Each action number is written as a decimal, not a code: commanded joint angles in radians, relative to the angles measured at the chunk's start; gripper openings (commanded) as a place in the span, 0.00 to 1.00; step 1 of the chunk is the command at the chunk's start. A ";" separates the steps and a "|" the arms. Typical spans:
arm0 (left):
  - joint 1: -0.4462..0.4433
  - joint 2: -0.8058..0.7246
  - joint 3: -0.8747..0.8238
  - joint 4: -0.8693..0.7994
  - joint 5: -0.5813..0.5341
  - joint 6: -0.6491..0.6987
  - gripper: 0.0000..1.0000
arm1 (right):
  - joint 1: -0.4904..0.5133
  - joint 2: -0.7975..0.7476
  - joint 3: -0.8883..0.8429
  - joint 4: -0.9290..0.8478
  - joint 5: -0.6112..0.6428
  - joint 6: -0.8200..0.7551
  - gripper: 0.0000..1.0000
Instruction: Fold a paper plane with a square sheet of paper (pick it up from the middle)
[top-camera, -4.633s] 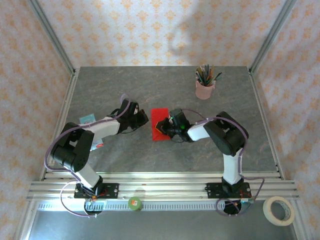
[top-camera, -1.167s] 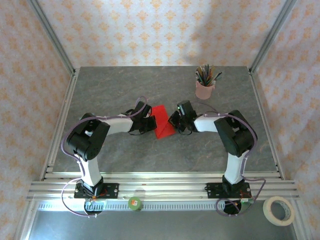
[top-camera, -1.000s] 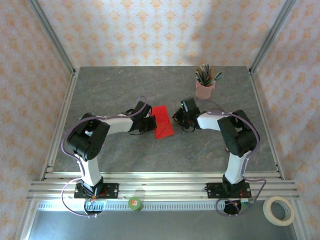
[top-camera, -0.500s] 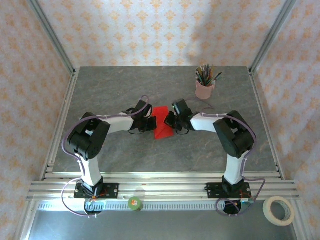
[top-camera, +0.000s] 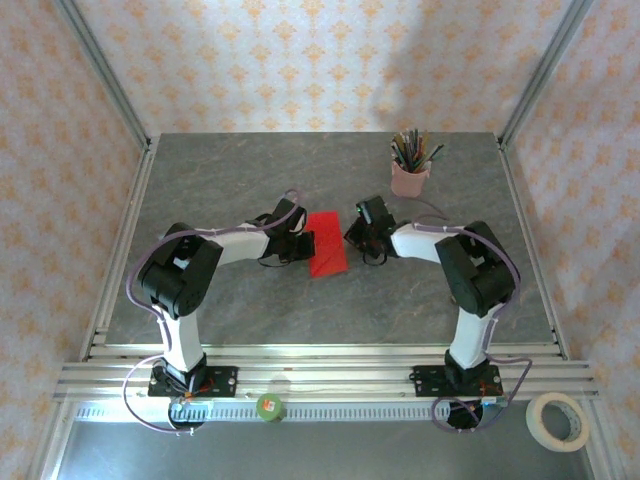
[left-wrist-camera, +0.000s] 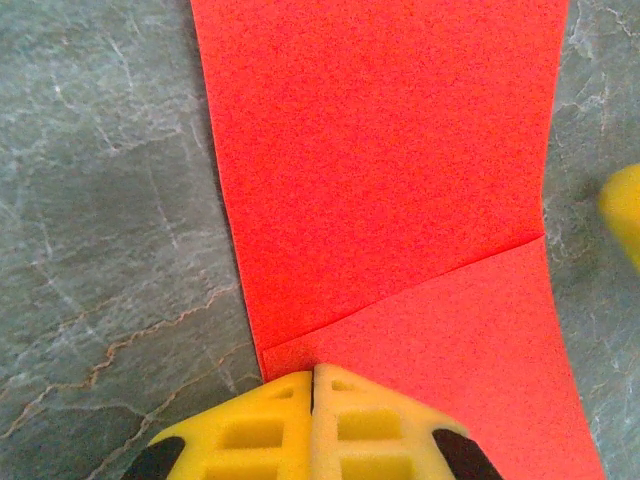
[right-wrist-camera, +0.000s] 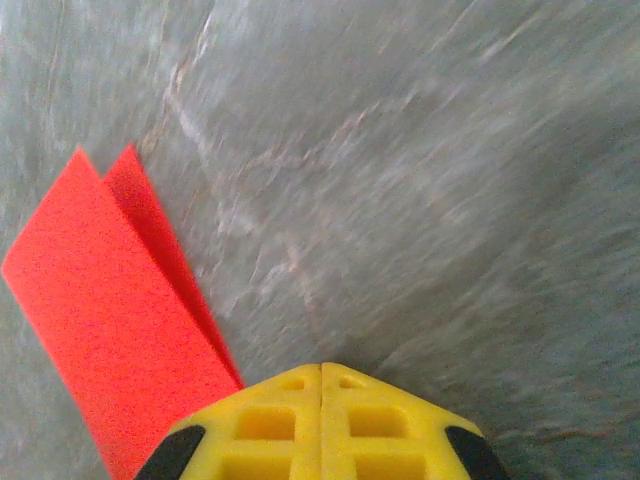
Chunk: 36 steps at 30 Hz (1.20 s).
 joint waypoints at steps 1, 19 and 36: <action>0.005 0.084 -0.023 -0.166 -0.076 0.043 0.00 | 0.012 -0.069 -0.003 0.004 0.009 -0.030 0.00; 0.005 0.102 0.075 -0.189 0.012 0.167 0.00 | 0.107 0.063 -0.017 0.131 -0.306 -0.020 0.00; 0.003 -0.175 -0.097 0.050 0.075 -0.160 0.02 | 0.107 0.097 -0.100 0.019 -0.132 0.036 0.00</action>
